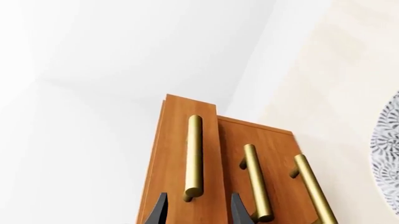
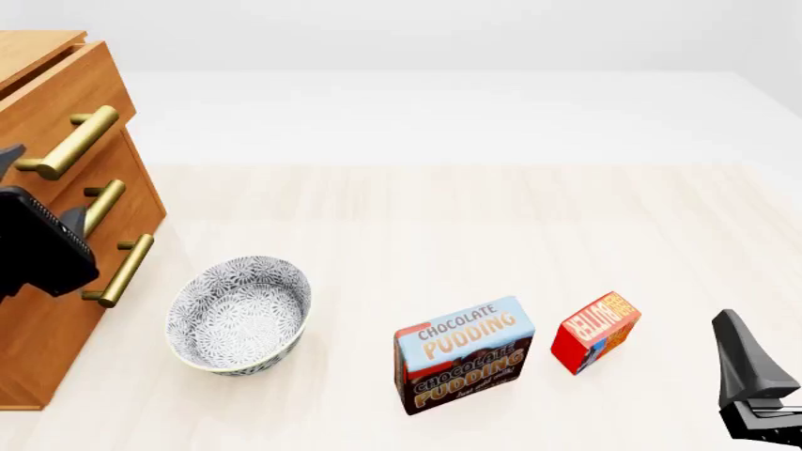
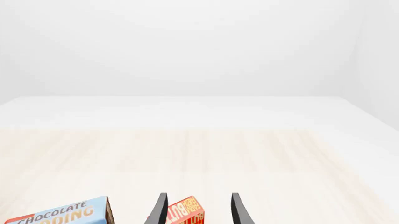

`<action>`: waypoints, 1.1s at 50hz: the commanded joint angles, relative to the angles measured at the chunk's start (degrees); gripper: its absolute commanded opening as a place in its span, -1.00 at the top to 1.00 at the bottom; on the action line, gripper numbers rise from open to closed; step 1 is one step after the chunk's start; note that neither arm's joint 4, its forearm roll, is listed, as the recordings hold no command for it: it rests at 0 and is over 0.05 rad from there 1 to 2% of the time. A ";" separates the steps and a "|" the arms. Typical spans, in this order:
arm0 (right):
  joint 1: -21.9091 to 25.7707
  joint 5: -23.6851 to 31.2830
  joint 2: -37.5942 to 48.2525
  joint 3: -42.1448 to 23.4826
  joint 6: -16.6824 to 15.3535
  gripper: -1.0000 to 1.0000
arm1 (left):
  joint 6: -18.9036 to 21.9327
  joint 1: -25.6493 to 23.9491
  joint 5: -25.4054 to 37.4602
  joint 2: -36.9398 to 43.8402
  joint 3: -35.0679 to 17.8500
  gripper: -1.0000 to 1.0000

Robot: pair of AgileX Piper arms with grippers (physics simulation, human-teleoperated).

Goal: Put the butter at the back in the top drawer of the cabinet and close it.

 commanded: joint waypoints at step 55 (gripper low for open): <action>0.00 0.00 0.00 0.00 0.00 -1.00 | 1.09 0.05 -4.67 6.24 -2.17 -1.00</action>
